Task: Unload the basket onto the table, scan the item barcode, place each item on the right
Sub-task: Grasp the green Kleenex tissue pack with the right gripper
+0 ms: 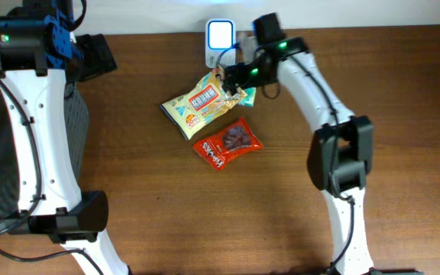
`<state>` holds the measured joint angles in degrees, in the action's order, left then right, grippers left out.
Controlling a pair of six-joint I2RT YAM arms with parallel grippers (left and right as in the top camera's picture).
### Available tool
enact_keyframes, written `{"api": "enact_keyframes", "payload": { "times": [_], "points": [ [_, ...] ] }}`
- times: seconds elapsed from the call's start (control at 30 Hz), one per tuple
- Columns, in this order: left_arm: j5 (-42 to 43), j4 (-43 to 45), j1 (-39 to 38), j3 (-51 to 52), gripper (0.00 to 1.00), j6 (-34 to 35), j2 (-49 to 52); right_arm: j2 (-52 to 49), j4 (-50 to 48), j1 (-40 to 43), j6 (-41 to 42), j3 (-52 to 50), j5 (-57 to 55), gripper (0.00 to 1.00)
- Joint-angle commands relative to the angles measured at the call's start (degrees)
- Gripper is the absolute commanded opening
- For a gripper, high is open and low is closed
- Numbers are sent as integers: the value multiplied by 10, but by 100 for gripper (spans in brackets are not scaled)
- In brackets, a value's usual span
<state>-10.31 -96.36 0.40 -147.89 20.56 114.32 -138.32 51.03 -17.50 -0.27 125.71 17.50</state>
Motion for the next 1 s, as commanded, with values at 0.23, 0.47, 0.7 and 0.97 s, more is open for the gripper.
{"api": "enact_keyframes", "payload": {
  "times": [0.23,0.47,0.7,0.97],
  "points": [
    [0,0,2,-1,99,-3,-11,-47,0,-89,-14,-20,198,91],
    [0,0,2,-1,99,-3,-11,12,92,-100,9,-17,-114,92],
    [0,0,2,-1,99,-3,-11,-11,50,-57,10,-27,-52,75],
    [0,0,2,-1,99,-3,-11,-51,63,-63,25,-27,-29,56]
  ]
}}
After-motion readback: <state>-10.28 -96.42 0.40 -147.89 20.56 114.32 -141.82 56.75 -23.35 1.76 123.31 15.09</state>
